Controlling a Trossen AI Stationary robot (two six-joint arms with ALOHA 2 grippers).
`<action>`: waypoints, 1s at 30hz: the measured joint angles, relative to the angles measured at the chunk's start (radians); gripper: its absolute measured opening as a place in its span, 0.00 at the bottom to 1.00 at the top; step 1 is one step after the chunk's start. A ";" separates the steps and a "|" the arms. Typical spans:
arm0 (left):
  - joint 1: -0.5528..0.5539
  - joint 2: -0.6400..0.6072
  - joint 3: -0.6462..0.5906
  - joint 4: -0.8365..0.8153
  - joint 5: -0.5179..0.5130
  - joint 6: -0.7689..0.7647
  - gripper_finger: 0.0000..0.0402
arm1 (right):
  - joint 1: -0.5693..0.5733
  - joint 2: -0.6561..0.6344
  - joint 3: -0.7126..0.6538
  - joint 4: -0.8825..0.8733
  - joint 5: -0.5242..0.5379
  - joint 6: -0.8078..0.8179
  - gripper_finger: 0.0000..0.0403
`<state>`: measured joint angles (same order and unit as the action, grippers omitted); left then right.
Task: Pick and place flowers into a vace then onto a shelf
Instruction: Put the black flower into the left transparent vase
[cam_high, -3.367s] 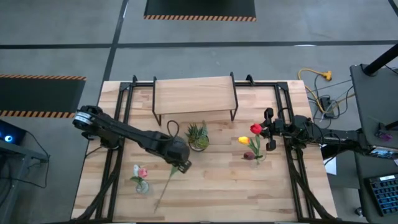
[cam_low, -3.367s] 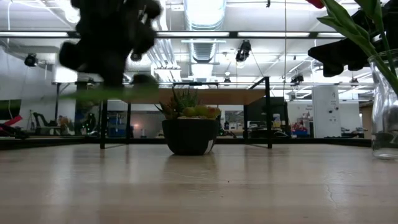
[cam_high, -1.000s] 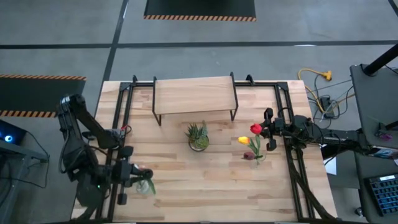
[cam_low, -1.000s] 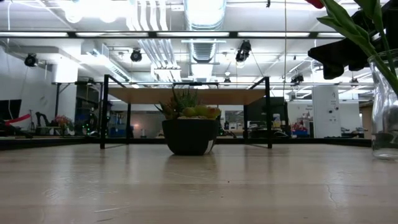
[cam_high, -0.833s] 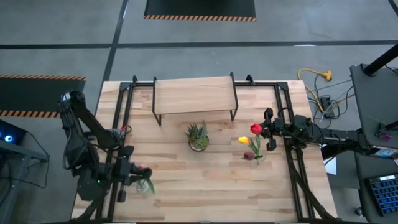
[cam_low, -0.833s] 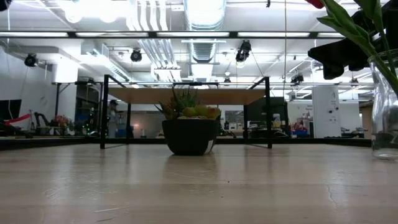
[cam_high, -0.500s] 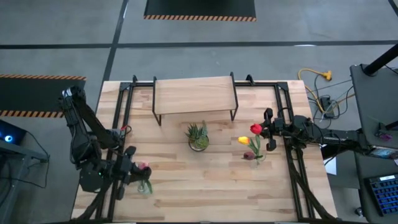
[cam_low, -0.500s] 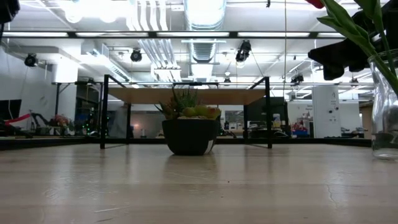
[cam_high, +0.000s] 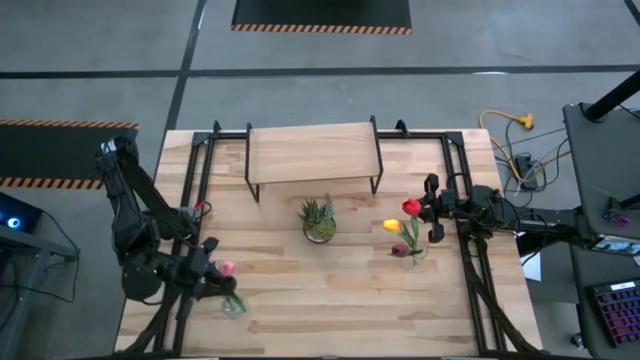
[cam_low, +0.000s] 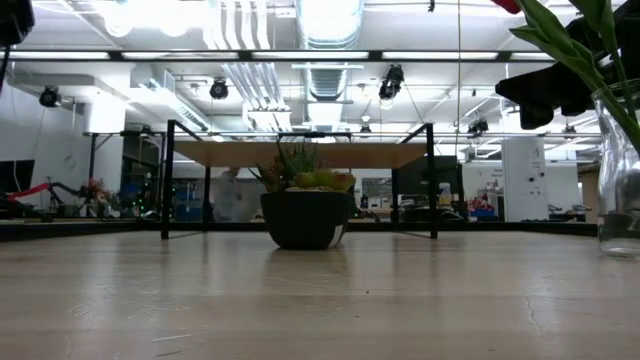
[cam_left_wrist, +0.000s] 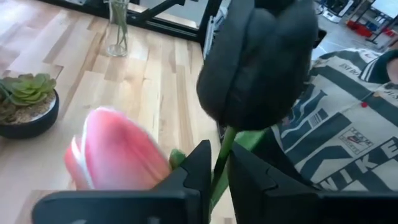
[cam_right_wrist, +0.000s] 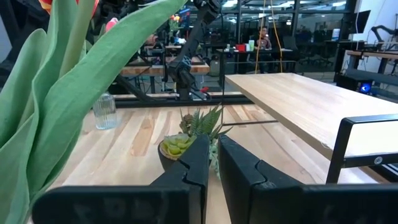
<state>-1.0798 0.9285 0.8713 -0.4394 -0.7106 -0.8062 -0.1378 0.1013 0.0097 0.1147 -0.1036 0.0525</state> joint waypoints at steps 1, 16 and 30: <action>0.000 -0.001 0.002 0.000 0.001 0.000 0.09 | 0.000 0.000 0.000 0.000 0.000 0.000 0.07; 0.000 -0.040 0.012 -0.001 0.111 -0.115 0.28 | 0.000 0.000 0.000 0.001 0.000 0.000 0.07; 0.000 -0.151 0.012 -0.009 0.137 -0.210 0.29 | 0.000 0.000 0.000 0.003 0.000 0.000 0.07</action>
<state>-1.0798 0.7780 0.8833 -0.4480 -0.5739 -1.0157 -0.1379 0.1013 0.0097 0.1177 -0.1032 0.0525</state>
